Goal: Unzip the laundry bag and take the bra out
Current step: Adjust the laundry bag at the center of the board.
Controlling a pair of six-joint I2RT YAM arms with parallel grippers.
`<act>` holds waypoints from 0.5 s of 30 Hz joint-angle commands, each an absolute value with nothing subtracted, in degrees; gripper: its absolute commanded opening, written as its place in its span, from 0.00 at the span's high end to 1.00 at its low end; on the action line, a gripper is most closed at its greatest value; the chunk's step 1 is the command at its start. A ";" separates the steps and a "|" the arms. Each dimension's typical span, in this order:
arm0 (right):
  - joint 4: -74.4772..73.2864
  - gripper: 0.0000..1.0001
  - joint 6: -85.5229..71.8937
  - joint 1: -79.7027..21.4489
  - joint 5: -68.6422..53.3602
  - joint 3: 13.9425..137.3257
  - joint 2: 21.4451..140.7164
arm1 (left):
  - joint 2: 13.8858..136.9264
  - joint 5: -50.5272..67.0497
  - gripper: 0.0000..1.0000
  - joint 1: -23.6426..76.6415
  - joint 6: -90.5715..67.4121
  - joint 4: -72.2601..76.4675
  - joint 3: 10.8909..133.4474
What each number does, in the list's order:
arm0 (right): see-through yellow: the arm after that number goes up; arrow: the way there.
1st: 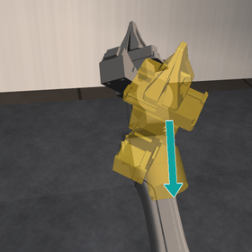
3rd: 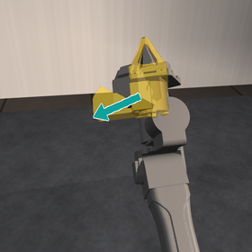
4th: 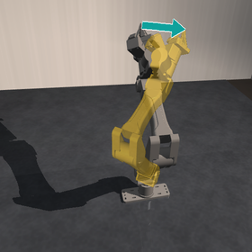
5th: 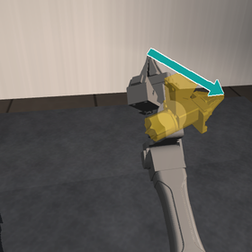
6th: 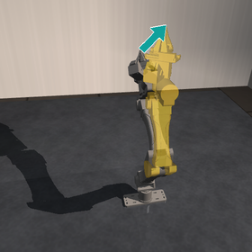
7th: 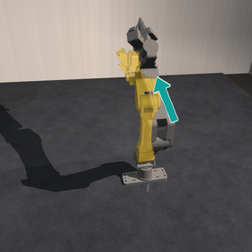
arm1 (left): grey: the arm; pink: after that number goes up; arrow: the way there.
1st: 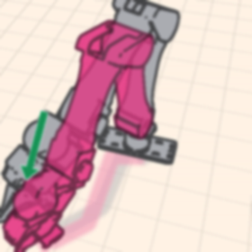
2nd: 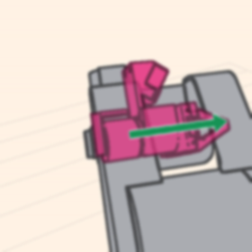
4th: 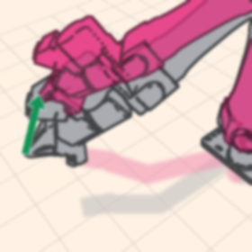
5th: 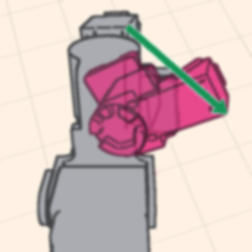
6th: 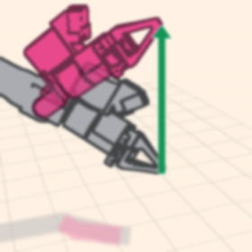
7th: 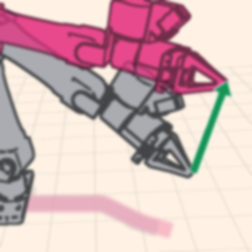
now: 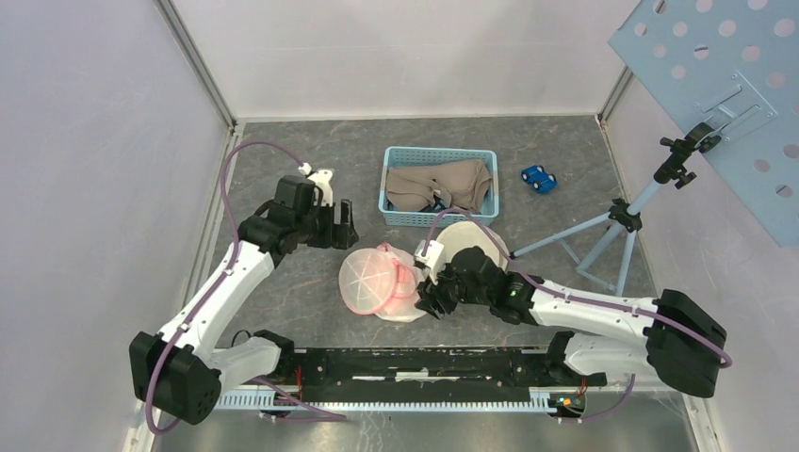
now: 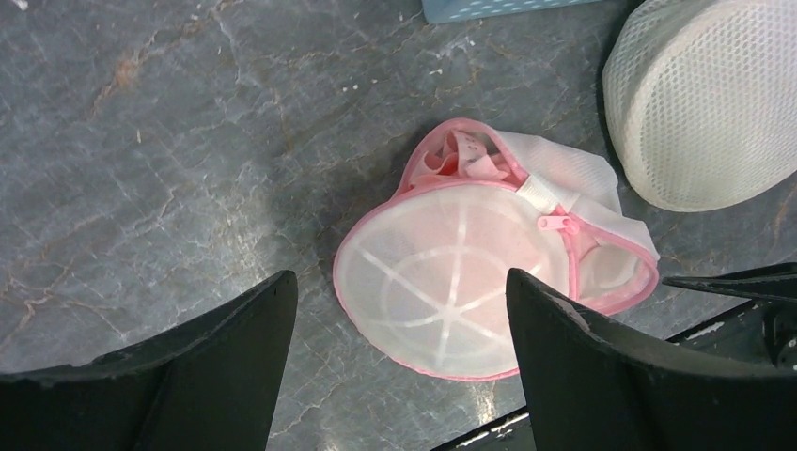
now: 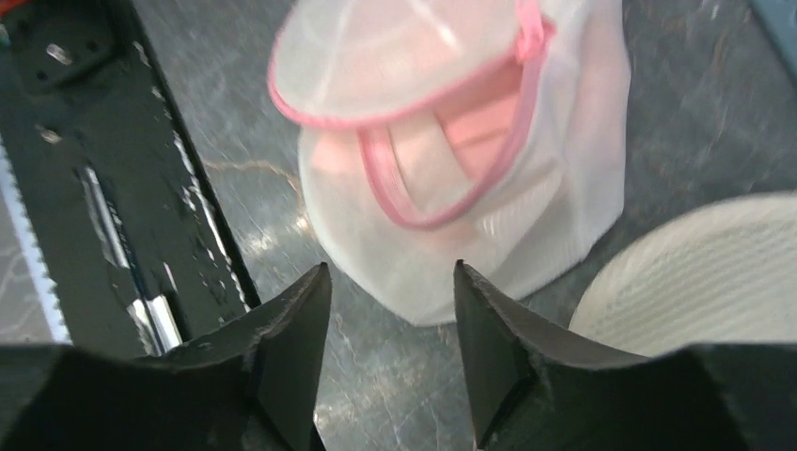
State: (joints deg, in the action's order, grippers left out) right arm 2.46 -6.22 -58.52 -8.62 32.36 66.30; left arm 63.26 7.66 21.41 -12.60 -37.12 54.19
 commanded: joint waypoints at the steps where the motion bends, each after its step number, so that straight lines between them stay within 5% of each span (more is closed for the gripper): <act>1: 1.88 0.48 -8.95 -58.88 -2.98 30.33 67.73 | 61.41 10.46 0.12 20.12 -17.31 -33.79 52.57; 15: 6.13 0.60 -7.46 -54.38 6.70 38.40 83.04 | 61.21 7.40 0.11 19.62 -17.05 -33.76 50.82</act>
State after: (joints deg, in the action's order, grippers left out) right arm 1.65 -7.64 -56.23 3.22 33.47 81.43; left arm 62.13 9.08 20.27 -15.40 -35.00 51.18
